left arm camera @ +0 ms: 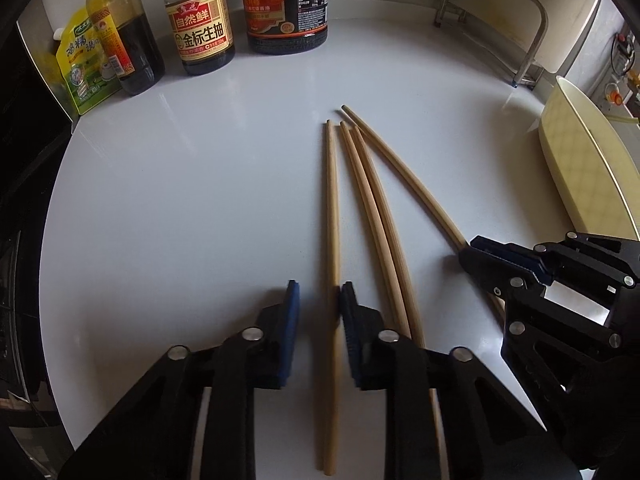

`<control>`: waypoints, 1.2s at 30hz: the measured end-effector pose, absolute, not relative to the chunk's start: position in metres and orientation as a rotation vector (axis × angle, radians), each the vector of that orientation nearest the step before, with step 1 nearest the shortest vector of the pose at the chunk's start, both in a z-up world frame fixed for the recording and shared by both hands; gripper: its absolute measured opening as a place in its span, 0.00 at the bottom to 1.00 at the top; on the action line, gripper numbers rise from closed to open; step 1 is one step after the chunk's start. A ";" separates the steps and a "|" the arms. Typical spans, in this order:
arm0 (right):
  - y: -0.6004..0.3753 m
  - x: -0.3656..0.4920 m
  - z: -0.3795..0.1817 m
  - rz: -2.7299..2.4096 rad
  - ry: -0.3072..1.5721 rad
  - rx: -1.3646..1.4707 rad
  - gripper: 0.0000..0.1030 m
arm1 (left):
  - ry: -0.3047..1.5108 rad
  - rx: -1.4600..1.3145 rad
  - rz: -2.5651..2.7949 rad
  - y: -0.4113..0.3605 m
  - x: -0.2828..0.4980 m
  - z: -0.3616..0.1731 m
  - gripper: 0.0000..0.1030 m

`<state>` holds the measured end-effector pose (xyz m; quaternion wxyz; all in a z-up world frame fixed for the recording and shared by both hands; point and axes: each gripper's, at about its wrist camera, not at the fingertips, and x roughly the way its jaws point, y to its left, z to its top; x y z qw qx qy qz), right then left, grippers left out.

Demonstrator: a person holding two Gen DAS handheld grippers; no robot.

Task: Organize utensils
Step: 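Close the left tool on one chopstick while the right tool grasps another, then carry the left tool's chopstick over the white basin while the right tool carries its own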

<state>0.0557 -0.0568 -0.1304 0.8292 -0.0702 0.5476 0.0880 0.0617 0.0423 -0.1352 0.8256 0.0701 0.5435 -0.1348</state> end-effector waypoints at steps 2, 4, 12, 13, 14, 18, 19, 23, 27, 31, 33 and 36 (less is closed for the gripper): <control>-0.055 0.056 -0.130 0.187 1.164 -0.147 0.06 | 1.166 0.131 -0.298 0.044 0.062 -0.135 0.07; -0.057 0.056 -0.129 0.188 1.172 -0.115 0.06 | 1.176 0.122 -0.302 0.046 0.061 -0.134 0.07; -0.073 0.036 -0.105 0.181 1.166 0.052 0.06 | 1.175 0.115 -0.318 0.056 0.051 -0.115 0.07; -0.075 0.033 -0.100 0.182 1.158 0.062 0.06 | 1.167 0.118 -0.322 0.056 0.049 -0.110 0.07; -0.077 0.029 -0.094 0.183 1.149 0.073 0.06 | 1.158 0.121 -0.326 0.056 0.047 -0.104 0.07; -0.091 0.012 -0.067 0.174 1.099 0.109 0.06 | 1.112 0.129 -0.357 0.047 0.043 -0.079 0.07; -0.096 0.009 -0.059 0.168 1.084 0.118 0.06 | 1.097 0.133 -0.370 0.042 0.042 -0.072 0.07; -0.124 -0.008 -0.030 0.119 1.021 0.150 0.06 | 1.040 0.155 -0.443 0.013 0.039 -0.043 0.07; -0.166 -0.027 -0.011 0.026 0.969 0.191 0.06 | 0.997 0.189 -0.536 -0.032 0.038 -0.022 0.07; -0.217 -0.043 -0.002 -0.090 0.938 0.241 0.06 | 0.970 0.224 -0.645 -0.085 0.036 -0.009 0.07; -0.244 -0.052 -0.001 -0.149 0.928 0.276 0.06 | 0.966 0.240 -0.703 -0.113 0.034 -0.004 0.07; -0.282 -0.068 -0.002 -0.233 0.919 0.324 0.06 | 0.951 0.282 -0.770 -0.155 0.029 0.000 0.07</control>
